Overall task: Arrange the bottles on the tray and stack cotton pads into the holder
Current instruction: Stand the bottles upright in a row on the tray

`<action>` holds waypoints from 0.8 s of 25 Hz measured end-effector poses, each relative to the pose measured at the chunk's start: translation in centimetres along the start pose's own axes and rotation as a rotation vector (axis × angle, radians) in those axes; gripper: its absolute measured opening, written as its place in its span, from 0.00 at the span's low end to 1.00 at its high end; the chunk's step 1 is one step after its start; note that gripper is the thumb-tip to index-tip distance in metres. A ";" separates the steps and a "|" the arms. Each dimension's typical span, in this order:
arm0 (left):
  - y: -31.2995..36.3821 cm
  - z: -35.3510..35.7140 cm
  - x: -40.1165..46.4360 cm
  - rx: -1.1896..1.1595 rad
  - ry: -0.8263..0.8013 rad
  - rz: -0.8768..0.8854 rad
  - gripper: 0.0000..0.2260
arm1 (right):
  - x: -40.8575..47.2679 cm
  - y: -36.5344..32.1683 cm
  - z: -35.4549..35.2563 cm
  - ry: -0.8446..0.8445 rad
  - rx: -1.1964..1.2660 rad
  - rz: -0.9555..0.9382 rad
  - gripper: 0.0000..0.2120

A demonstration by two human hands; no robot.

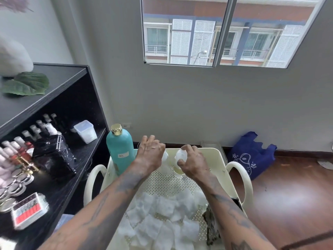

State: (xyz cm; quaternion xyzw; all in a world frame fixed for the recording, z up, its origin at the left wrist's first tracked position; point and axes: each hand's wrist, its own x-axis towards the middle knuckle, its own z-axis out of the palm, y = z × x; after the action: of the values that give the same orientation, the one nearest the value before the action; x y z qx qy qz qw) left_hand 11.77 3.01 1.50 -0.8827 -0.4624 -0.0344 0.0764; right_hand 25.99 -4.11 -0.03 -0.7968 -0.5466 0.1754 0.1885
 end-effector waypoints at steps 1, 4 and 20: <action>0.2 0.6 0.1 0.002 0.009 0.003 0.13 | 0.4 0.0 -0.1 -0.015 0.014 -0.017 0.23; 0.6 2.0 -0.1 -0.023 0.082 0.018 0.21 | 1.2 -0.3 -0.3 -0.098 0.034 -0.062 0.27; 3.1 4.0 -3.2 -0.209 -0.114 0.200 0.45 | -0.5 8.9 -3.0 -0.779 -0.516 0.045 0.16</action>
State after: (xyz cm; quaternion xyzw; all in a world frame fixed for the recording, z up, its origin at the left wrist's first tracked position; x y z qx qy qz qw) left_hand 12.45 -0.61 -3.18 -0.9280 -0.3696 -0.0245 -0.0393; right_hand 34.48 -7.85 -1.76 -0.7042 -0.5849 0.3239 -0.2390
